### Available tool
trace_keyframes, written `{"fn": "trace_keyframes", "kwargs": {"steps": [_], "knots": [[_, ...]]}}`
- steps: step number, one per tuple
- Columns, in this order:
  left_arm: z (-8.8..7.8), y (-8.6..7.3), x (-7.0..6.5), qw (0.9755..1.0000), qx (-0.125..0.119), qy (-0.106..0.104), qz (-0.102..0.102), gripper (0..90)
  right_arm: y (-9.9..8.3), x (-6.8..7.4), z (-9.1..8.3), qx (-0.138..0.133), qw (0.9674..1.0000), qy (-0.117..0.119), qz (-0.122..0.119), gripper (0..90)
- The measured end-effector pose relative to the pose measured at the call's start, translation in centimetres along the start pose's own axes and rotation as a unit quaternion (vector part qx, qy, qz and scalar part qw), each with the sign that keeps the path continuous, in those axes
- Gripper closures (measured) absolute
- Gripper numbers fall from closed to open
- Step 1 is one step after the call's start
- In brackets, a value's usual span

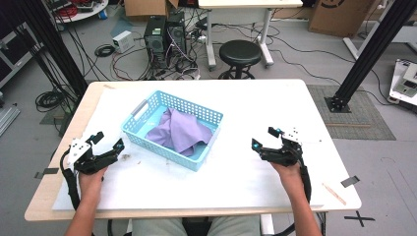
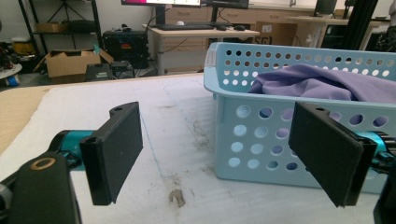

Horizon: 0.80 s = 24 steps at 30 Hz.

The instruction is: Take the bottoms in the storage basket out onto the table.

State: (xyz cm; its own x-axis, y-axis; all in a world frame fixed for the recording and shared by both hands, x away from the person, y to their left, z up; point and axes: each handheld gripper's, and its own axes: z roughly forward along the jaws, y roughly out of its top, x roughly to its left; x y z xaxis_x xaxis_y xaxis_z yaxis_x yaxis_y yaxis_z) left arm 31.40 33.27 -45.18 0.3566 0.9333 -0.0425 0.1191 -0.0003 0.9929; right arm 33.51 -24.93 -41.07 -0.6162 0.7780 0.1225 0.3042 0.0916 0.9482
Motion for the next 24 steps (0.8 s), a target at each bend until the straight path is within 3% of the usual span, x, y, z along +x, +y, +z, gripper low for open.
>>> {"fn": "trace_keyframes", "kwargs": {"steps": [2,5,12,18,22,23,24], "knots": [[0.0,0.0,0.0,1.0000,-0.001,0.000,-0.001,17.5,0.6,0.7,0.5,0.001,0.9999,0.012,-0.011,15.2],[0.0,0.0,0.1,1.0000,-0.001,0.000,-0.003,17.5,1.5,1.5,1.6,-0.001,0.9994,0.033,-0.005,15.2],[0.0,0.0,0.1,1.0000,0.000,0.001,-0.004,17.5,4.5,3.4,4.9,0.014,0.9969,0.075,-0.019,15.2],[0.0,0.0,0.1,1.0000,0.000,0.000,-0.006,17.5,7.0,5.3,7.9,0.033,0.9931,0.108,-0.031,15.2],[0.0,0.0,0.2,1.0000,-0.001,-0.001,-0.008,17.5,9.1,7.5,11.4,0.050,0.9883,0.135,-0.050,15.3],[0.0,0.0,0.2,1.0000,-0.001,-0.001,-0.008,17.5,9.1,7.5,11.4,0.050,0.9883,0.135,-0.050,15.3],[0.0,0.0,0.2,1.0000,0.000,-0.002,-0.006,17.5,9.7,8.3,12.9,0.060,0.9863,0.143,-0.056,15.2]]}}
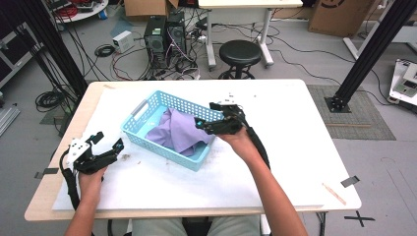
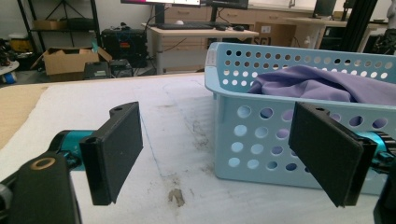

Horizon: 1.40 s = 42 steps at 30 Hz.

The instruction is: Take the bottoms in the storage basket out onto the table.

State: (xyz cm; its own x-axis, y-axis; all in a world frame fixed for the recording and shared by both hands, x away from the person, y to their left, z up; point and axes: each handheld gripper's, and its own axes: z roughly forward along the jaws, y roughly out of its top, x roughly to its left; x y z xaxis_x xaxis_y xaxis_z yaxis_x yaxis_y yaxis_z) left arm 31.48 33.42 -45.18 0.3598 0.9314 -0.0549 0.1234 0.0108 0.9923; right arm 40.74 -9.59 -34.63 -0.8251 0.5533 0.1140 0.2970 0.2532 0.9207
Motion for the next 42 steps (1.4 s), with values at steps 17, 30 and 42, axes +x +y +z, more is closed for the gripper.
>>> {"fn": "trace_keyframes", "kwargs": {"steps": [17,30,42], "knots": [[0.0,0.0,0.1,1.0000,-0.002,-0.004,-0.004,17.5,3.2,0.8,9.1,0.046,0.9987,0.020,0.007,15.3],[0.0,0.0,0.2,1.0000,-0.001,-0.006,-0.006,17.5,1.4,0.5,13.9,0.129,0.9914,0.011,0.015,15.2],[-0.1,0.0,0.2,1.0000,-0.001,-0.008,-0.005,17.5,-0.3,0.7,16.4,0.197,0.9802,0.010,0.018,15.2]]}}
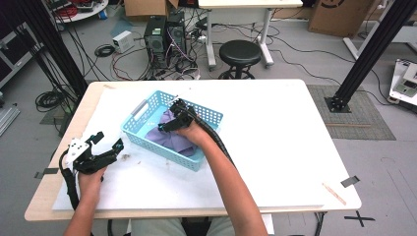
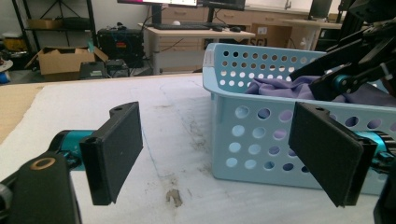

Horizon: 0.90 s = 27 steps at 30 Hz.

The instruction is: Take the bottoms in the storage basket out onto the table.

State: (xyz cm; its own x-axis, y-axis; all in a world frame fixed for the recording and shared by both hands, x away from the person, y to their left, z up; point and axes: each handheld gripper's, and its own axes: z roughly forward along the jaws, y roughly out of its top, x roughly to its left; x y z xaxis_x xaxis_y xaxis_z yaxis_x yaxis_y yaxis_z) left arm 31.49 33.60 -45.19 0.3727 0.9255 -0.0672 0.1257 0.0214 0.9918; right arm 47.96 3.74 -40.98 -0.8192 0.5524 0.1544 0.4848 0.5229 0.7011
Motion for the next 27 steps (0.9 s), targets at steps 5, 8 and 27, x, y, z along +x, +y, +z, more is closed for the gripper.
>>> {"fn": "trace_keyframes", "kwargs": {"steps": [5,8,27], "knots": [[0.0,0.0,0.0,1.0000,-0.001,-0.001,-0.001,17.5,-0.2,0.2,0.6,0.018,0.9998,0.008,-0.008,15.2],[0.0,0.0,0.0,1.0000,-0.001,-0.001,-0.001,17.5,-0.3,0.2,0.9,0.033,0.9993,0.004,-0.015,15.3],[0.0,0.0,0.1,1.0000,-0.002,0.000,-0.005,17.5,-0.2,0.6,1.5,0.095,0.9924,-0.055,-0.056,62.6]]}}
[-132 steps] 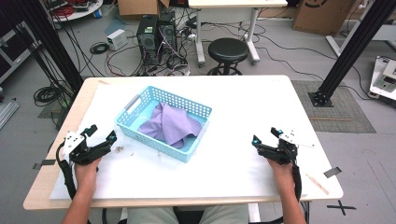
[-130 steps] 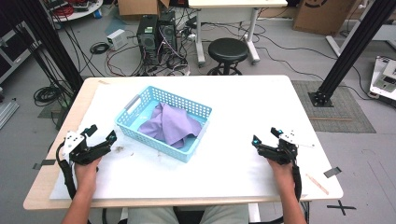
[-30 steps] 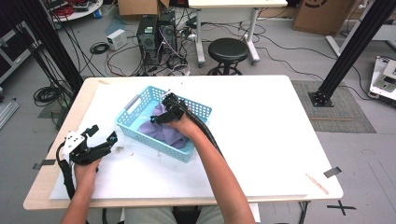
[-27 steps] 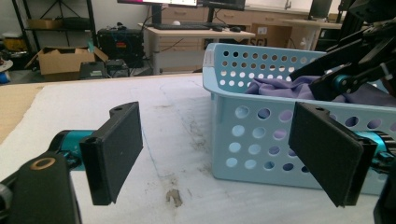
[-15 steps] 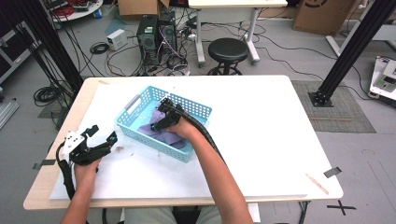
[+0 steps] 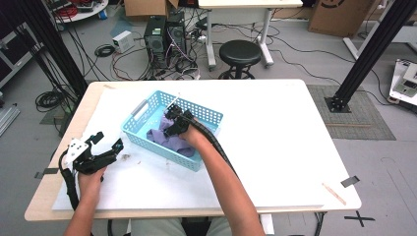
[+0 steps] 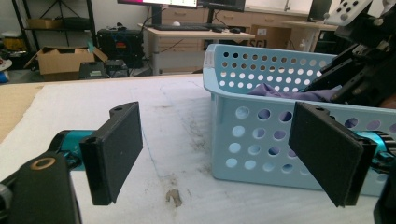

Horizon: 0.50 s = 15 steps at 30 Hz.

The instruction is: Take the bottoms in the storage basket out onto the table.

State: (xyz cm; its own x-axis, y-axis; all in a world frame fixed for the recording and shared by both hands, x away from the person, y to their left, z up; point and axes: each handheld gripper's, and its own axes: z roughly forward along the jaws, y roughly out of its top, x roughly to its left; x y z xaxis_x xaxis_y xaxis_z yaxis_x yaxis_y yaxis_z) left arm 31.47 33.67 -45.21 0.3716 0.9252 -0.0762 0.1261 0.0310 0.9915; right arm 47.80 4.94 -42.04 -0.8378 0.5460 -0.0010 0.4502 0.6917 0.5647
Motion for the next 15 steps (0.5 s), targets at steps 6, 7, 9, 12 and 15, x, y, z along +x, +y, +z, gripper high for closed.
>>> {"fn": "trace_keyframes", "kwargs": {"steps": [6,7,9,12,15], "knots": [[0.0,0.0,0.0,1.0000,0.000,0.000,0.000,17.5,0.1,-0.4,-1.2,-0.029,0.9995,0.004,0.013,77.5],[0.0,0.0,0.0,1.0000,-0.001,0.000,0.000,17.5,0.0,-0.8,-1.9,-0.056,0.9981,0.012,0.023,78.2],[0.0,0.0,0.0,1.0000,0.000,0.000,-0.002,17.5,0.0,-1.1,-2.7,-0.084,0.9960,0.018,0.024,78.6],[0.0,0.0,0.0,1.0000,-0.001,0.000,-0.003,17.5,0.0,-1.4,-4.0,-0.118,0.9924,0.026,0.020,78.8],[0.0,0.0,0.1,1.0000,0.000,0.000,-0.004,17.5,0.0,-1.8,-5.3,-0.150,0.9877,0.039,0.021,79.0]]}}
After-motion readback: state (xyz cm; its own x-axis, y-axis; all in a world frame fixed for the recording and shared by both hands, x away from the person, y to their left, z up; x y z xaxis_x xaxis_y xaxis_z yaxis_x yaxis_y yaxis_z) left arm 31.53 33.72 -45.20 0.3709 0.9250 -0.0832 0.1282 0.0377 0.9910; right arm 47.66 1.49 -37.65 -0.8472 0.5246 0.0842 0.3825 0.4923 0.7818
